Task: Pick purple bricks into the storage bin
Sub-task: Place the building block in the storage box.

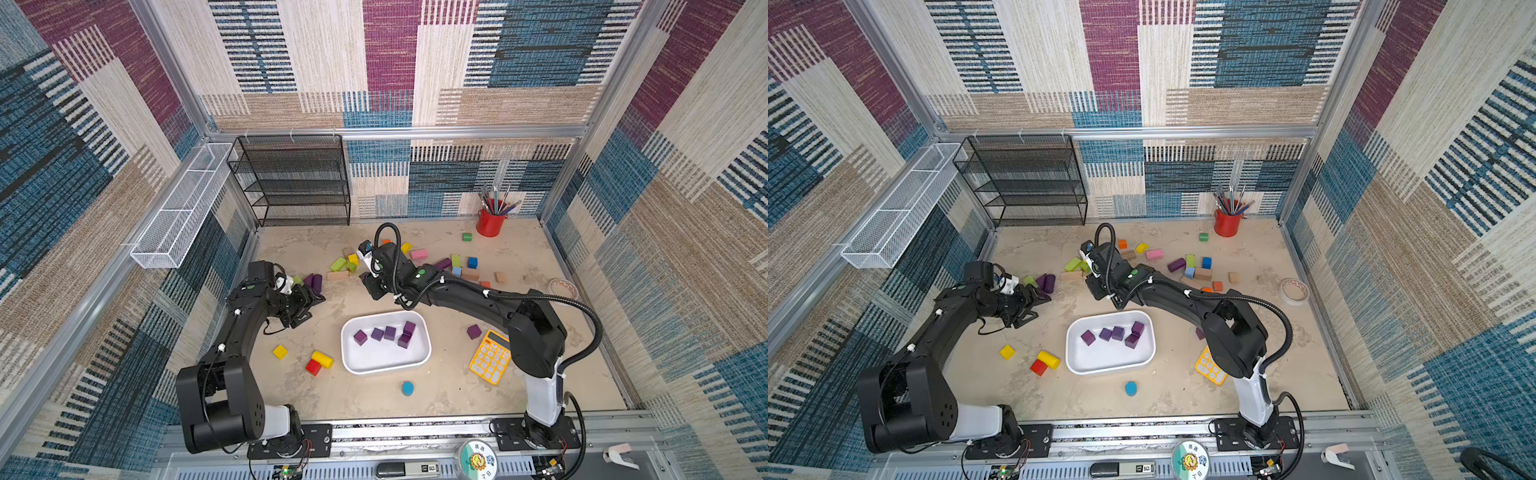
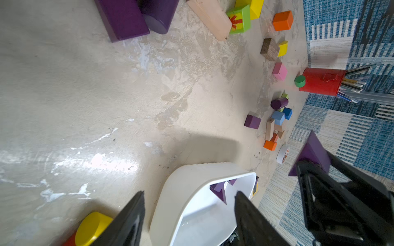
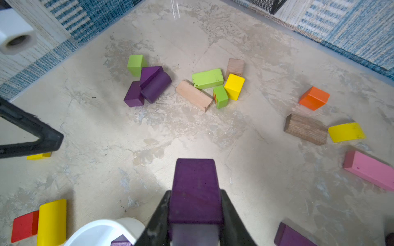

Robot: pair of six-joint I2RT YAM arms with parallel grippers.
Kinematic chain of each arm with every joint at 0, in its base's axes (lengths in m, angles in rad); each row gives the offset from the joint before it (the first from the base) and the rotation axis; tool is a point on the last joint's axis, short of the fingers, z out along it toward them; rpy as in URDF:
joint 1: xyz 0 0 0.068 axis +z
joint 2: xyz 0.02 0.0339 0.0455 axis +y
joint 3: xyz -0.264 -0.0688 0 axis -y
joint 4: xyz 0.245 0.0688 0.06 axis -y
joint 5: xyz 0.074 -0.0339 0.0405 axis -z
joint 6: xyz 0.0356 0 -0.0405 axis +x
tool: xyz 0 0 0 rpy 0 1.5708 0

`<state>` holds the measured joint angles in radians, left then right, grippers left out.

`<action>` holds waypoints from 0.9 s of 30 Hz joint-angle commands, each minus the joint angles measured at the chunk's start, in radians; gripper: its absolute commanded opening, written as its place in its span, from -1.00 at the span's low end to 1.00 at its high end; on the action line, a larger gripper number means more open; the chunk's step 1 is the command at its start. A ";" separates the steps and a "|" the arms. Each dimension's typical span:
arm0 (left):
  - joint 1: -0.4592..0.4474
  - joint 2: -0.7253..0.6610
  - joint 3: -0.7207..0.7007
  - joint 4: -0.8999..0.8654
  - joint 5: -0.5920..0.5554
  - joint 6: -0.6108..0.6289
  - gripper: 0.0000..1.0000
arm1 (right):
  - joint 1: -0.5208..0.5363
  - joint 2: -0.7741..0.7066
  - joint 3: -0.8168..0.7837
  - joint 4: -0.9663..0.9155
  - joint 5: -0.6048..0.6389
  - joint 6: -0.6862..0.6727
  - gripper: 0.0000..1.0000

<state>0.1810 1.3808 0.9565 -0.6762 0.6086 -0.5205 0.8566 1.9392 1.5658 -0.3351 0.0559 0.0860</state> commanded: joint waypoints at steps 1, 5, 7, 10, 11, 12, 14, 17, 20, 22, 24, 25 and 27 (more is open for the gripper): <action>-0.001 -0.016 -0.007 0.017 0.002 -0.007 0.37 | 0.008 -0.059 -0.066 0.045 0.026 0.025 -0.44; -0.003 -0.036 -0.012 0.017 -0.013 -0.010 0.37 | 0.018 -0.127 -0.154 0.060 0.038 0.039 -0.44; -0.005 -0.045 -0.015 0.018 -0.021 -0.012 0.37 | 0.024 -0.154 -0.191 0.064 0.040 0.044 -0.44; -0.010 -0.051 -0.016 0.019 -0.021 -0.012 0.37 | 0.035 -0.193 -0.247 0.077 0.049 0.049 -0.44; -0.013 -0.053 -0.016 0.019 -0.022 -0.012 0.38 | 0.040 -0.208 -0.267 0.079 0.054 0.049 -0.44; -0.014 -0.055 -0.016 0.019 -0.021 -0.012 0.37 | 0.045 -0.218 -0.283 0.083 0.057 0.045 -0.44; -0.017 -0.063 -0.019 0.018 -0.060 -0.010 0.37 | 0.058 -0.244 -0.320 0.090 0.064 0.036 -0.44; -0.028 -0.072 -0.021 0.018 -0.070 -0.007 0.38 | 0.081 -0.277 -0.370 0.099 0.063 0.014 -0.44; -0.044 -0.077 -0.024 0.018 -0.084 -0.007 0.39 | 0.100 -0.300 -0.412 0.103 0.050 -0.013 -0.44; -0.054 -0.077 -0.025 0.018 -0.094 -0.012 0.39 | 0.113 -0.313 -0.438 0.110 0.045 -0.031 -0.44; -0.063 -0.077 -0.026 0.018 -0.102 -0.015 0.39 | 0.123 -0.318 -0.460 0.117 0.037 -0.045 -0.44; -0.068 -0.075 -0.026 0.018 -0.103 -0.015 0.40 | 0.129 -0.318 -0.470 0.120 0.033 -0.051 -0.44; -0.076 -0.075 -0.025 0.018 -0.109 -0.013 0.41 | 0.138 -0.317 -0.485 0.127 0.027 -0.063 -0.44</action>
<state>0.1127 1.3075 0.9325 -0.6701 0.5232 -0.5232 0.9859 1.6295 1.0935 -0.2558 0.0963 0.0532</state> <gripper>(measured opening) 0.704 0.331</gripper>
